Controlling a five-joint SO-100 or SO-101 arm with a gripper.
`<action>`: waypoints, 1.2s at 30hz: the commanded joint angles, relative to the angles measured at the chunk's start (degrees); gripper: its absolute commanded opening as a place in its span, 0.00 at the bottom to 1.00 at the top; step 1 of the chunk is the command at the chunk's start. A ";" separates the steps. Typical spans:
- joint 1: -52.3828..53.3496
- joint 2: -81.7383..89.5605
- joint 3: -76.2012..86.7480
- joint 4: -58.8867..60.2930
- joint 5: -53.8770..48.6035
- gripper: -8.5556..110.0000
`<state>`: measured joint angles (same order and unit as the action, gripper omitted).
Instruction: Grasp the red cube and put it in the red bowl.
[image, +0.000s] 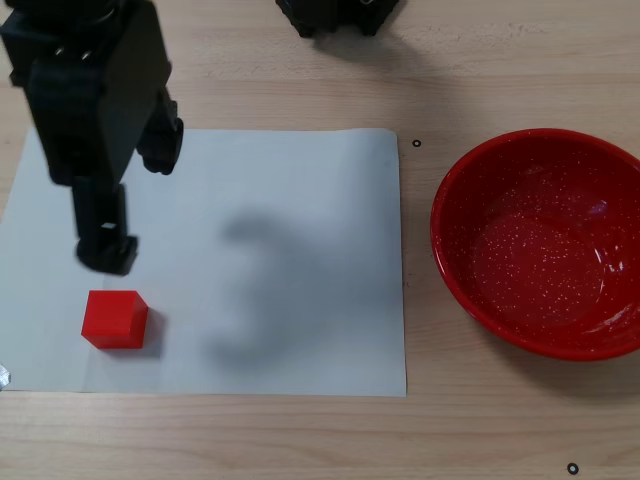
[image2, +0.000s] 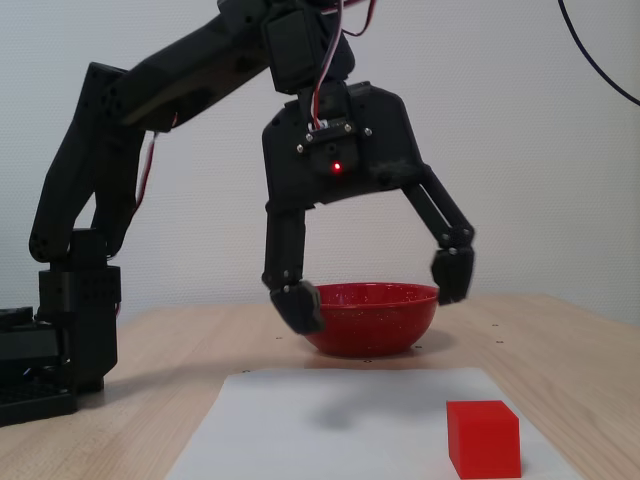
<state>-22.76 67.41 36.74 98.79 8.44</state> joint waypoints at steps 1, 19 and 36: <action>-0.70 1.58 -6.86 -1.76 1.05 0.52; -1.41 -11.43 -18.72 -7.56 3.25 0.53; 0.00 -20.57 -28.30 -8.61 4.57 0.52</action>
<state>-23.73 43.07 14.68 91.58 12.04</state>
